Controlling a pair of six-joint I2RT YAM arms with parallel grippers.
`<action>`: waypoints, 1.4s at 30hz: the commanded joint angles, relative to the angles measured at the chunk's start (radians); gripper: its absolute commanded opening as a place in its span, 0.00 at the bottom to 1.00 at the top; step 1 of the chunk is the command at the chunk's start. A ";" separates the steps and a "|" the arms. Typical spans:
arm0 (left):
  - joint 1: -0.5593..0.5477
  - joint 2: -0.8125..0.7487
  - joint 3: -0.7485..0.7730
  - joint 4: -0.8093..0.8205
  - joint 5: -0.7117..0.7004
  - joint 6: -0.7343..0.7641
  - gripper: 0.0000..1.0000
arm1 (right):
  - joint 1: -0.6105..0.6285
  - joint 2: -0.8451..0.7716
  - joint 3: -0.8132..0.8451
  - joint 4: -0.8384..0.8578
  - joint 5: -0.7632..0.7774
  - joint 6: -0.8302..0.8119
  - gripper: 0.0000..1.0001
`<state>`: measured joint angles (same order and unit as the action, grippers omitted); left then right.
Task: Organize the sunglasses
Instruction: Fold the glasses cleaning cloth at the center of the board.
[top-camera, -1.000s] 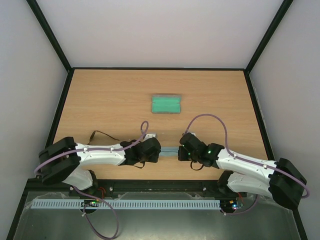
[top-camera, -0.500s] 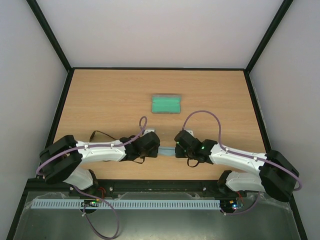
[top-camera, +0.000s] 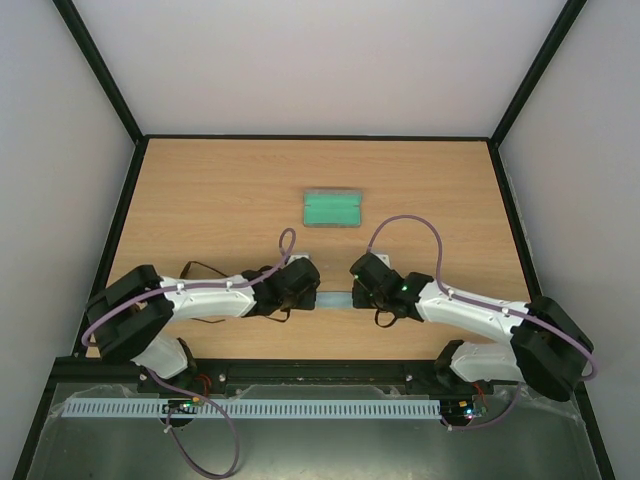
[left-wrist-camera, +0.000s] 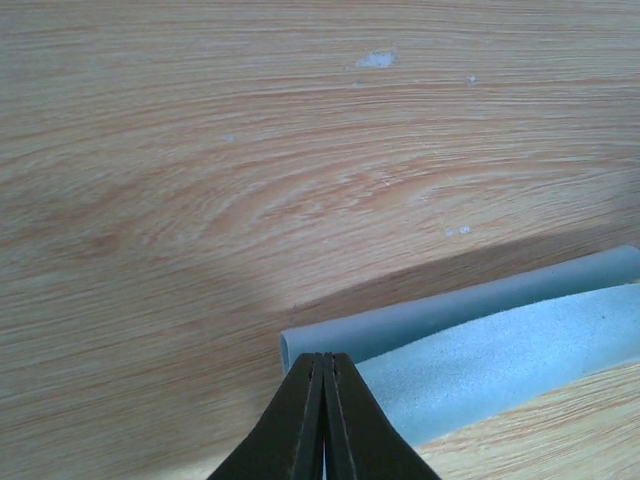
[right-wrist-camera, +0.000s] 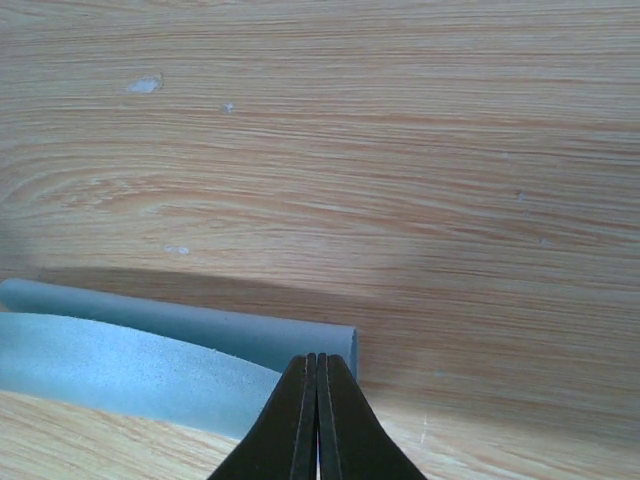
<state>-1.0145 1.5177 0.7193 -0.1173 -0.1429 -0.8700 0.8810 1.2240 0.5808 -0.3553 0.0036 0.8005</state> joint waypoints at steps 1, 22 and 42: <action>0.015 0.017 0.032 0.009 0.004 0.028 0.02 | -0.019 0.013 0.027 -0.011 0.025 -0.027 0.01; 0.034 0.065 0.044 0.031 0.019 0.040 0.03 | -0.052 0.092 0.055 0.022 0.011 -0.062 0.01; 0.036 0.059 0.033 0.028 0.012 0.027 0.13 | -0.059 0.129 0.060 0.042 -0.001 -0.076 0.03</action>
<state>-0.9867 1.5856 0.7406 -0.0811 -0.1204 -0.8410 0.8257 1.3399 0.6147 -0.3260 -0.0124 0.7368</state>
